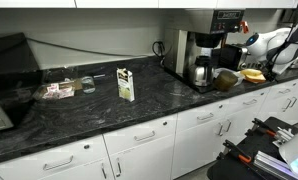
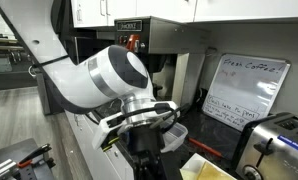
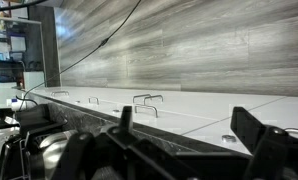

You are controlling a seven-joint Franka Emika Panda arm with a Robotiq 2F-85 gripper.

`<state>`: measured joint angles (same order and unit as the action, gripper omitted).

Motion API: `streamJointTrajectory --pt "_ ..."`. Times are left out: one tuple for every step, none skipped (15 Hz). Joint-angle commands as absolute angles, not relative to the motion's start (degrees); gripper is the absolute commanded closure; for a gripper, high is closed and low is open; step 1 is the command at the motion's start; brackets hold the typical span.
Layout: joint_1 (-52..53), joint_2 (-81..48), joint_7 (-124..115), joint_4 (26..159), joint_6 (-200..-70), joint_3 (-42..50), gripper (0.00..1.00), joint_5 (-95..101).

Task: Put a slice of bread in the tupperware

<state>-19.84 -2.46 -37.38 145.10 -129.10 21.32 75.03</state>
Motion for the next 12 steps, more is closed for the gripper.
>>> streamJointTrajectory --pt "-20.1 -2.4 -37.1 145.1 -129.3 20.9 0.00 74.9" --pt "-20.0 -2.4 -37.1 145.1 -129.3 20.8 0.00 74.9" --pt "-20.0 -2.4 -37.1 145.1 -129.3 20.8 0.00 74.9" --pt "-20.0 -2.4 -37.1 145.1 -129.3 20.8 0.00 74.9" --pt "-20.0 -2.4 -36.9 145.2 -129.5 20.9 0.00 75.3" --pt "-20.2 -2.2 -36.4 145.4 -130.4 21.1 0.00 75.9" --pt "-20.3 -2.1 -36.2 145.5 -130.7 21.1 0.00 76.5" --pt "-20.4 -2.2 -35.7 145.6 -131.2 21.2 0.00 77.8" --pt "-20.4 -2.5 -34.9 145.5 -131.8 21.3 0.00 79.5" --pt "-20.5 -3.0 -34.3 145.4 -132.1 21.3 0.00 81.8" --pt "-20.5 -3.3 -33.9 145.4 -133.0 21.3 0.00 84.5" --pt "-20.7 -3.7 -33.1 145.3 -134.3 21.4 0.00 87.6"
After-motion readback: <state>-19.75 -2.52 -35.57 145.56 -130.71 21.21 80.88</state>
